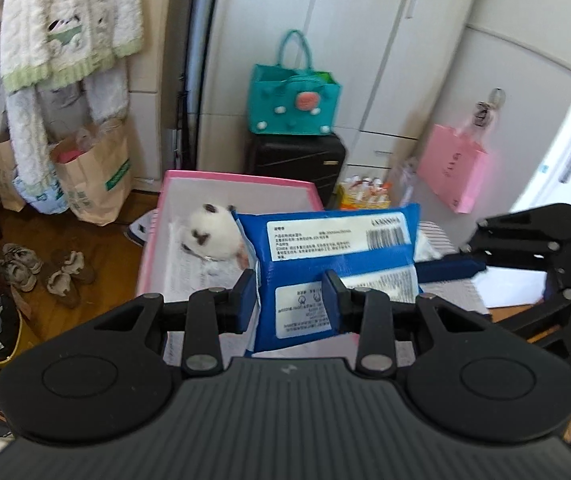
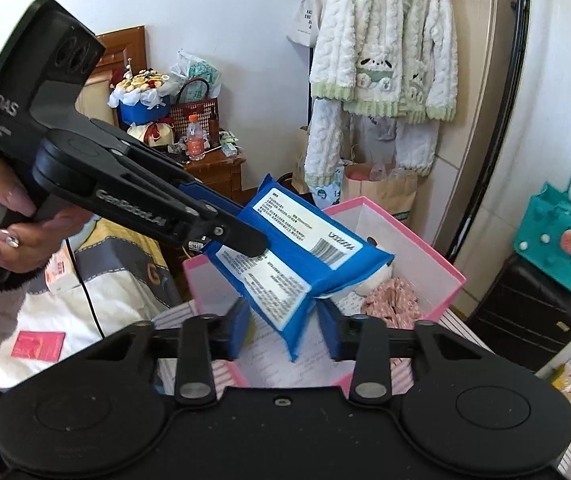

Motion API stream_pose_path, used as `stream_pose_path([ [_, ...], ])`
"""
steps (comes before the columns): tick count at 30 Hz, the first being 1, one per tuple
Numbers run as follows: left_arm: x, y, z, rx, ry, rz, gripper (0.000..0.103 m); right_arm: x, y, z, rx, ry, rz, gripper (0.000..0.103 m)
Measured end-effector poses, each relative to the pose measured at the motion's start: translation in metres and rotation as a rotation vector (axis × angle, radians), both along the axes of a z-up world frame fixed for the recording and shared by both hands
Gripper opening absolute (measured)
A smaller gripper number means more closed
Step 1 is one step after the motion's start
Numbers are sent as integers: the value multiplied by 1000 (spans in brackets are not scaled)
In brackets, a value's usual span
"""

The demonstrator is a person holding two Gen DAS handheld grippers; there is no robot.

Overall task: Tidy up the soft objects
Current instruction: 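Lift the blue pack with the left tool and carry it into the pink box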

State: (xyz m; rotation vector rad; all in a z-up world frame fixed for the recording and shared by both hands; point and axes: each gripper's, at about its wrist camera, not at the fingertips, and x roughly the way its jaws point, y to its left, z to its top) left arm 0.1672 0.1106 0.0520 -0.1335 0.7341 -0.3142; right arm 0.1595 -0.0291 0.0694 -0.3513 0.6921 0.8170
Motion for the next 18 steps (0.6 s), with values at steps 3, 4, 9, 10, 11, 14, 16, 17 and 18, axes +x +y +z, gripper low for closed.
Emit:
stream_pose_path([
  [3, 28, 5, -14, 6, 31, 26, 34, 27, 9, -14, -13, 33, -5, 31],
  [4, 37, 6, -19, 12, 44, 35, 34, 35, 12, -19, -19, 42, -13, 30],
  [9, 75, 4, -47, 85, 107, 62, 34, 80, 26, -53, -64, 137, -35, 29],
  [10, 80, 4, -53, 96, 120, 66, 34, 85, 27, -59, -71, 151, -35, 29],
  [11, 86, 4, -58, 103, 136, 68, 34, 90, 29, -64, -81, 160, -32, 29],
  [14, 96, 5, -71, 115, 173, 70, 34, 101, 34, -77, -101, 190, -26, 29],
  [16, 102, 4, -77, 125, 188, 66, 34, 106, 35, -82, -117, 198, -25, 29],
  [17, 104, 2, -80, 132, 194, 61, 34, 108, 36, -85, -125, 202, -25, 29],
  [18, 106, 1, -83, 135, 201, 58, 34, 109, 35, -87, -133, 208, -26, 29],
])
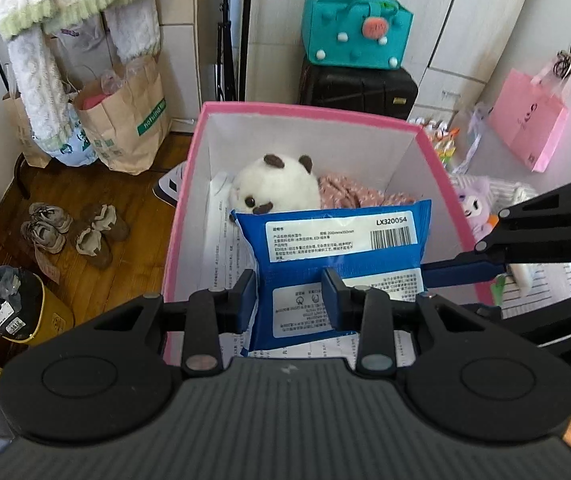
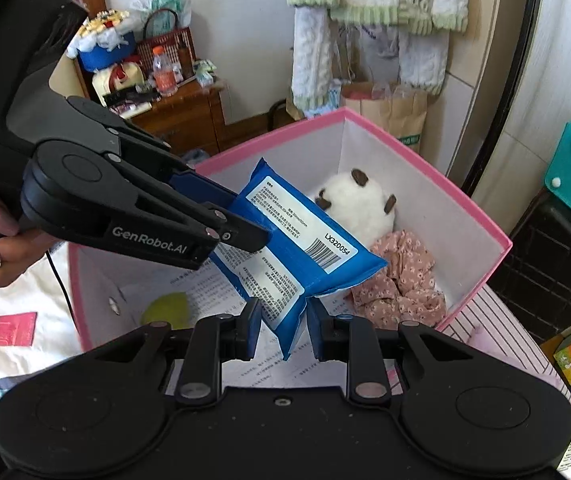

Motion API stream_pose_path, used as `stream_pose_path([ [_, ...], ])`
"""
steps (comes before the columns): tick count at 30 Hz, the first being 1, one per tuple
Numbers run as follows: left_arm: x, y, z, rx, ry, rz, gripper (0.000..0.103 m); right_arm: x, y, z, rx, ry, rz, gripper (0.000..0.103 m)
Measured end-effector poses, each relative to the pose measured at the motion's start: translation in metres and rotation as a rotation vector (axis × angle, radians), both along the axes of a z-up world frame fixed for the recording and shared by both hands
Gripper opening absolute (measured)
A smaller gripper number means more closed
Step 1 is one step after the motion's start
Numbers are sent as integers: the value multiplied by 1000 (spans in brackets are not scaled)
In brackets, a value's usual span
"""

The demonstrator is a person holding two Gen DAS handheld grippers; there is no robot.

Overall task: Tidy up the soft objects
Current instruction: 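Lift the blue pack with the left tool and carry it into the pink box, then open the left tool to release the blue pack and withdraw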

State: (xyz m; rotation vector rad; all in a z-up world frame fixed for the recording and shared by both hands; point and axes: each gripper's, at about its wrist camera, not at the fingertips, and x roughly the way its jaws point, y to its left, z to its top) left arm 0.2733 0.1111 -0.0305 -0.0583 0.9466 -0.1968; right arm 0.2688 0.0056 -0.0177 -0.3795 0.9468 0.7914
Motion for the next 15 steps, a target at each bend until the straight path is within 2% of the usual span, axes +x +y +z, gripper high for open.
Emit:
stream_pose_path([
  [5, 4, -2, -15, -19, 41, -15, 33, -1, 0, -4, -17, 1, -18, 29],
  [7, 7, -4, -23, -84, 89, -54, 33, -5, 3, -6, -17, 4, 4, 29],
  [9, 11, -10, -28, -118, 132, -80, 21, -1, 7, -9, -40, 16, 5, 27],
  [11, 12, -14, -28, -85, 109, -66, 22, 3, 8, -13, -57, 10, -4, 27],
  [13, 14, -9, -25, -115, 112, -57, 22, 7, 3, -15, -47, 20, -18, 27],
  [15, 12, -4, -19, -111, 96, -52, 22, 8, -3, -14, -31, 22, -24, 27],
])
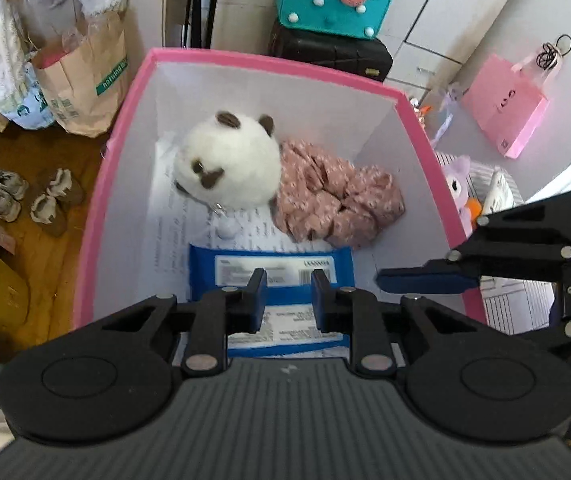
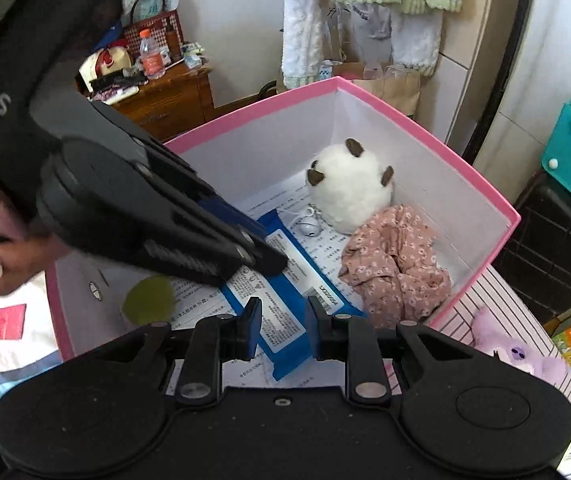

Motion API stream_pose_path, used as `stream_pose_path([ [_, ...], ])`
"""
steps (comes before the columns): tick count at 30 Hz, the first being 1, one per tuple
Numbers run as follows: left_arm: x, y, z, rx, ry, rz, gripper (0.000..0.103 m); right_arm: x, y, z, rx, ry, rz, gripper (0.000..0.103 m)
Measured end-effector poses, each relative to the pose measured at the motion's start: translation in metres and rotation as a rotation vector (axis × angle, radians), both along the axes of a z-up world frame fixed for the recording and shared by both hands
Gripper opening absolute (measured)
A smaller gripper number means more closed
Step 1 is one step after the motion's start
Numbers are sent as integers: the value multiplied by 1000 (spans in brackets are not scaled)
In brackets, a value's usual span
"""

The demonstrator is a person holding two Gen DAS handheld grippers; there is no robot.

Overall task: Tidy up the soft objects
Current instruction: 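Open the left tool to release the blue pack and withdraw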

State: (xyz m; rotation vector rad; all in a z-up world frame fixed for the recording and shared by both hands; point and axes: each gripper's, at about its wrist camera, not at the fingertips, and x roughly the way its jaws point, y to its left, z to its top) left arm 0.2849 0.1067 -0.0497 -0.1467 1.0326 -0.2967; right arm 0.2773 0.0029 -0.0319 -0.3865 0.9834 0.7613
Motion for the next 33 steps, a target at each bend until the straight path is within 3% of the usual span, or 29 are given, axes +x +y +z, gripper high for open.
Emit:
stream_pose_path([
  [10, -19, -6, 29, 94, -46, -25, 22, -15, -31, 28, 104, -16, -17, 28],
  [20, -74, -19, 75, 155, -89, -58, 24, -64, -45, 73, 129, -76, 8, 30],
  [33, -146, -35, 112, 198, -163, -82, 32, -130, -66, 114, 138, -174, 10, 36],
])
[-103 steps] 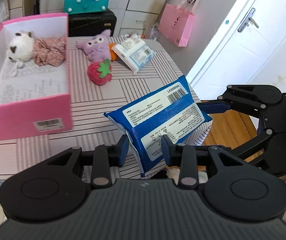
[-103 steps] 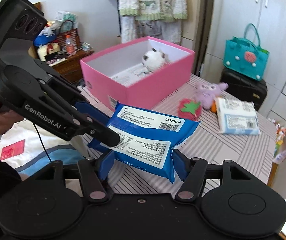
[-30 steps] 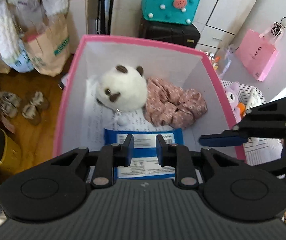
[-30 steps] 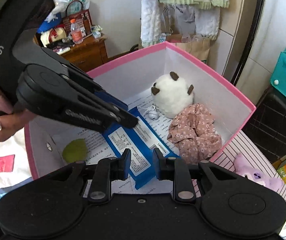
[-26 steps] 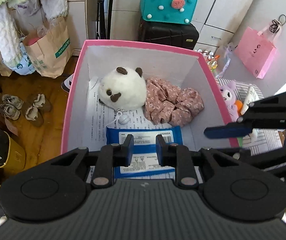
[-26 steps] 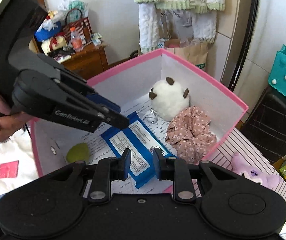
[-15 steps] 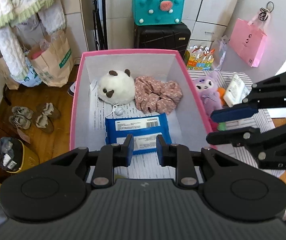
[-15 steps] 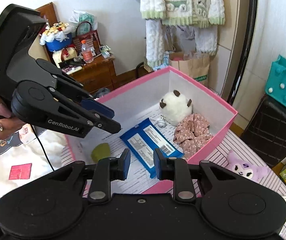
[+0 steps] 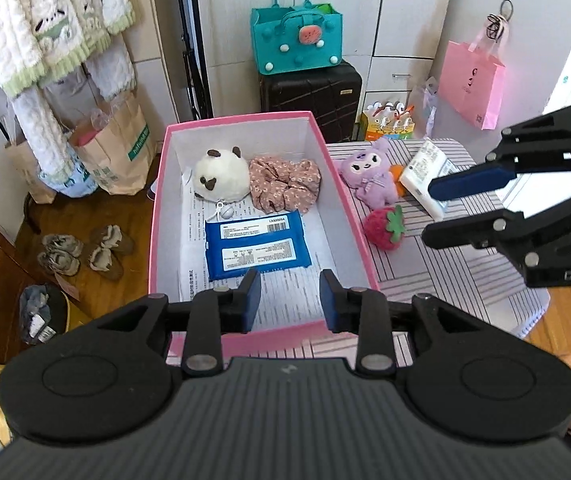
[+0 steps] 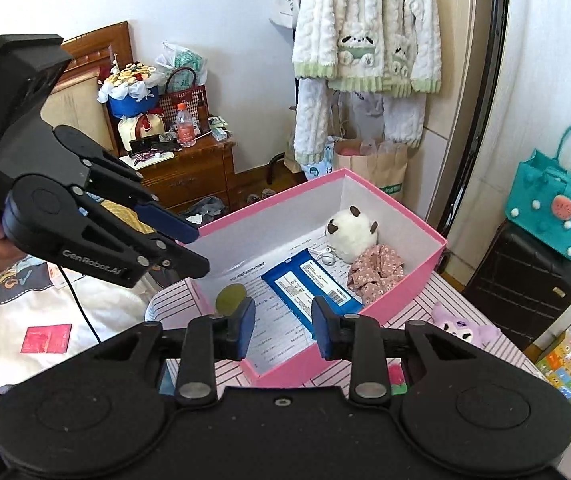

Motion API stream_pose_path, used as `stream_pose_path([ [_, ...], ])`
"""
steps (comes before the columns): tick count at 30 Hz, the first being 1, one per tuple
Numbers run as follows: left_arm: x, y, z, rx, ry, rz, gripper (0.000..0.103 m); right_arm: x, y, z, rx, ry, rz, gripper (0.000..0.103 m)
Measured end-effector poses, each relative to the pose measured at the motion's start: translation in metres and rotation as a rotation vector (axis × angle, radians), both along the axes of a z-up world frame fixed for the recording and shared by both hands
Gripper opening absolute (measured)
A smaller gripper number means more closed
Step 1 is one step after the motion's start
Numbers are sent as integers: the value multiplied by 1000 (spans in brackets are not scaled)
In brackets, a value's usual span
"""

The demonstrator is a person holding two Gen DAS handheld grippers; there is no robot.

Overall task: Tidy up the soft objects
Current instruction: 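Open the left tool to release the blue pack and withdraw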

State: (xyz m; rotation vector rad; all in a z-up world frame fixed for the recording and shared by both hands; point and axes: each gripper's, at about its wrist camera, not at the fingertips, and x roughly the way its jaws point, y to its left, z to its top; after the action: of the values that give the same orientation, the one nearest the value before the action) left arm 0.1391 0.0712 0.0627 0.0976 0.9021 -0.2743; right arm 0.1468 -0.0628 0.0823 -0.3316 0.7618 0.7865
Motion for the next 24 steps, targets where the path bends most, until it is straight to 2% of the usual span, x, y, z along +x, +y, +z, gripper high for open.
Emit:
stream_pose_path([
  [4, -19, -5, 6, 10, -14, -7, 34, -16, -9, 8, 2, -23, -1, 39],
  [6, -27, -8, 8, 15, -18, -8, 40, -25, -15, 12, -1, -38, 1, 39],
  [15, -63, -32, 13, 49, -25, -33, 54, -60, -51, 21, -2, -72, -8, 46],
  [20, -79, -51, 8, 39, -44, -67, 62, -78, -78, 18, -6, -93, -30, 51],
  [24, -85, -70, -2, 38, -53, -92, 62, -90, -99, 11, -5, -99, -51, 55],
])
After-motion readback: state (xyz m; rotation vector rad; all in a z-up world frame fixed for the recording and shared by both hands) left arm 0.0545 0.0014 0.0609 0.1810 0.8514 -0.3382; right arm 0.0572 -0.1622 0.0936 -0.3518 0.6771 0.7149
